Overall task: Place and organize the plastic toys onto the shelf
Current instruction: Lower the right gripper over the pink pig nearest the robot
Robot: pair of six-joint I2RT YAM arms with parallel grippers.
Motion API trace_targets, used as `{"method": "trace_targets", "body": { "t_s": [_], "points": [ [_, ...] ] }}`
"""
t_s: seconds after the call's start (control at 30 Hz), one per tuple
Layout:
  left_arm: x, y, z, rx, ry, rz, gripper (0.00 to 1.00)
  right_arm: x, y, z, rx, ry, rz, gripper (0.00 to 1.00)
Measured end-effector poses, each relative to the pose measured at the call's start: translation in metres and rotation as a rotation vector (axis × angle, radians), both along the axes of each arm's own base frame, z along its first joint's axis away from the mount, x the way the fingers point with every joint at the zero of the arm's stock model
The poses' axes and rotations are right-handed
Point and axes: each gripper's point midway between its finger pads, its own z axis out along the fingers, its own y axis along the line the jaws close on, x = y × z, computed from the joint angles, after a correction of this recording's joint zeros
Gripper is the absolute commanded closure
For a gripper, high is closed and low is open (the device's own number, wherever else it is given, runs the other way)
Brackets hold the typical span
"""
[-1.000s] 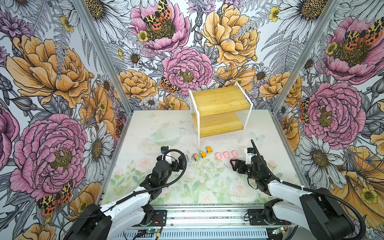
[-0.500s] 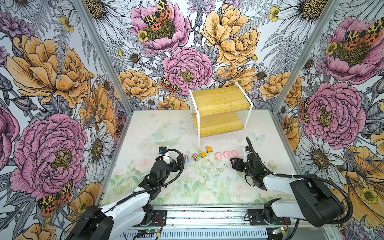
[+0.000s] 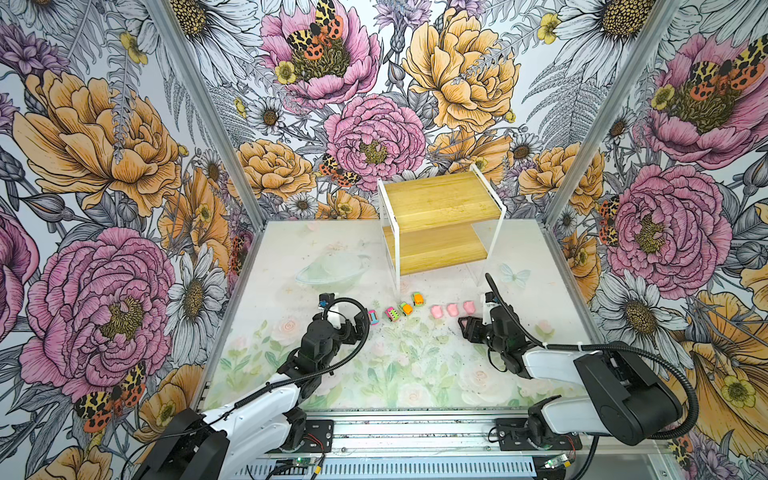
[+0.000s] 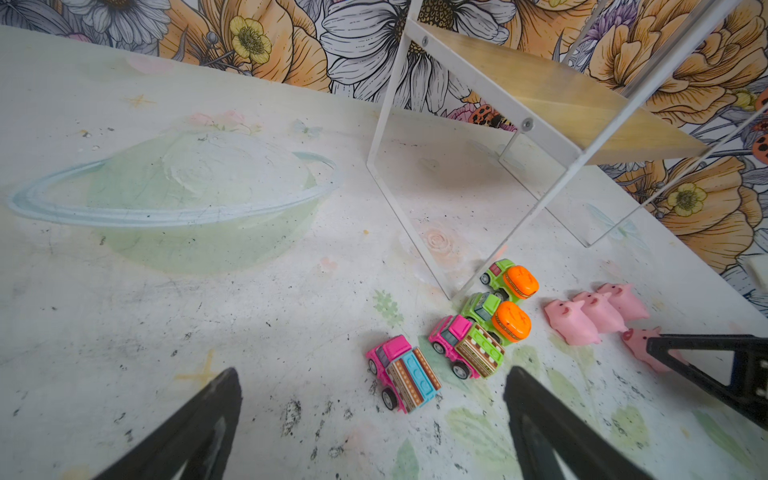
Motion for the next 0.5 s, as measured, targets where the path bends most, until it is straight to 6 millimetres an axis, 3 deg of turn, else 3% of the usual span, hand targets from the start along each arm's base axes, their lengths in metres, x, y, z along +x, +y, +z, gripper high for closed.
{"method": "trace_targets", "body": {
  "t_s": [0.23,0.5],
  "points": [
    [0.000,0.001,-0.001,0.002,0.005,0.003,0.01,-0.001,0.014,-0.001,-0.023,-0.005,0.057,0.43],
    [-0.002,0.003,-0.002,0.007,0.013,0.003,0.01,-0.004,0.017,-0.001,-0.030,0.000,0.074,0.47]
  ]
}}
